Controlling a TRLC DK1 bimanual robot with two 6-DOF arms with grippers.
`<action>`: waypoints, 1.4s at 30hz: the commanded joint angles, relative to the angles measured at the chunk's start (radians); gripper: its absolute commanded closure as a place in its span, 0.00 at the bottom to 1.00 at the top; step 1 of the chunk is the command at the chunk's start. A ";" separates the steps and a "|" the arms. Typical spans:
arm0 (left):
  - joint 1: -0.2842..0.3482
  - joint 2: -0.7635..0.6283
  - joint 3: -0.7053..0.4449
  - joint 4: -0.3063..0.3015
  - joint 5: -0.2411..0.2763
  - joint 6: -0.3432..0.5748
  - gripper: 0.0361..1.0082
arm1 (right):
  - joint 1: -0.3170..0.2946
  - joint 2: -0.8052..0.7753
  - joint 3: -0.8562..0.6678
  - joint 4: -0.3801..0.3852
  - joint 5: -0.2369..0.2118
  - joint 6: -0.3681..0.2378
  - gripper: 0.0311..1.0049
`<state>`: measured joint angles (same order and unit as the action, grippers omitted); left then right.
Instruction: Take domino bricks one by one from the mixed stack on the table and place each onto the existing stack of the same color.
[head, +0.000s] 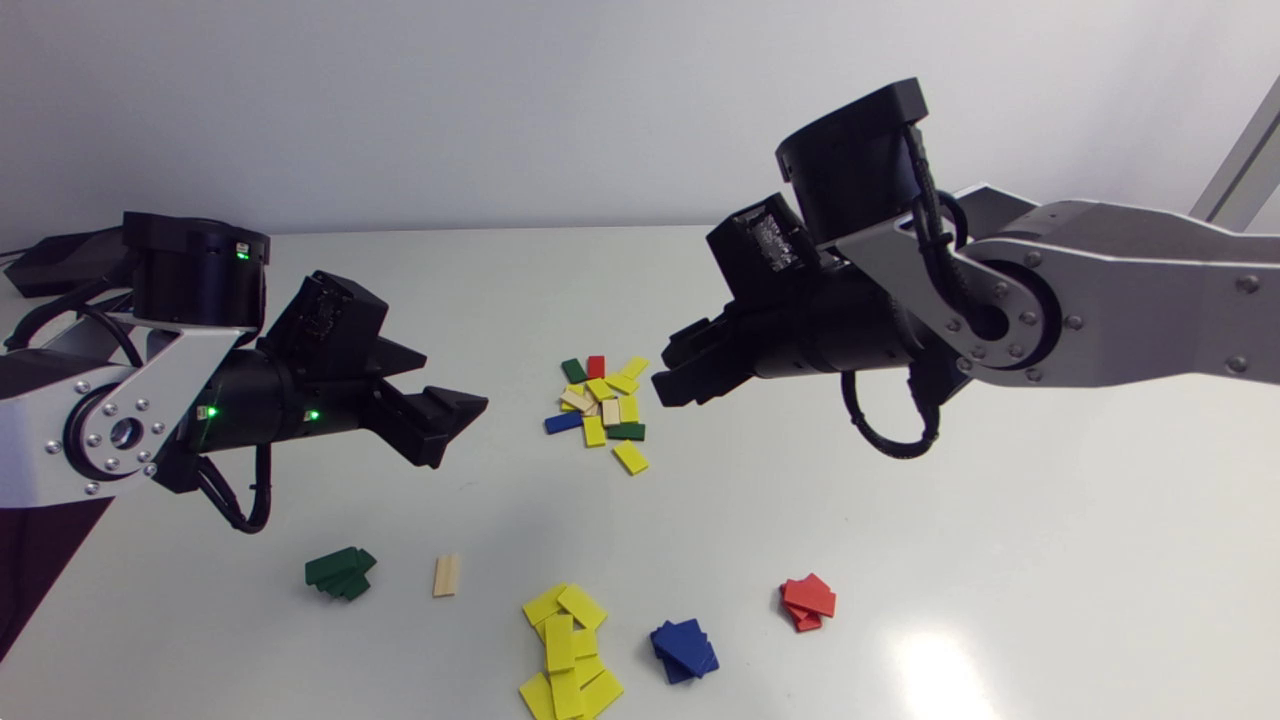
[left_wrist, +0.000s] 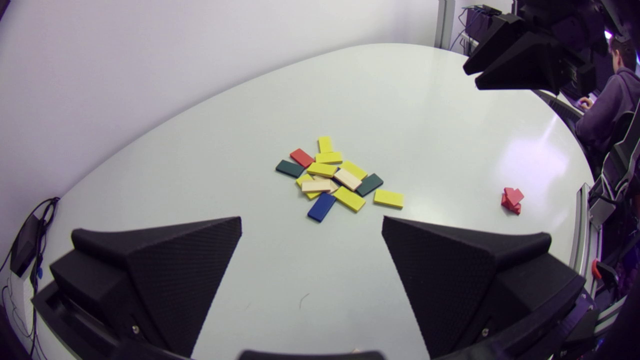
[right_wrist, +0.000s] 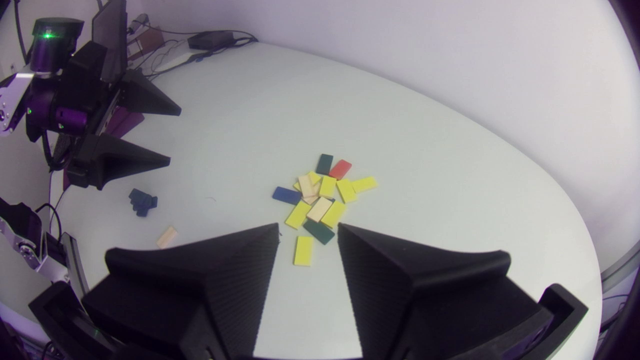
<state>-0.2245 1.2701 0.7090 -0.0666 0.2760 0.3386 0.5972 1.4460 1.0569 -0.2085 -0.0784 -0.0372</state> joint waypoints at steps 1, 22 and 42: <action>-0.006 0.025 0.018 0.008 -0.006 -0.027 0.01 | 0.001 0.028 0.022 -0.006 0.006 0.010 0.03; 0.042 0.114 0.103 0.031 -0.006 -0.018 0.01 | 0.000 0.234 0.250 -0.078 -0.015 0.008 0.03; 0.059 0.284 0.208 0.103 -0.004 -0.013 0.01 | -0.042 0.613 0.644 -0.177 -0.049 -0.003 0.04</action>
<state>-0.1734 1.5215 0.8795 0.0208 0.2764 0.3389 0.5617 2.0056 1.6508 -0.3595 -0.1249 -0.0376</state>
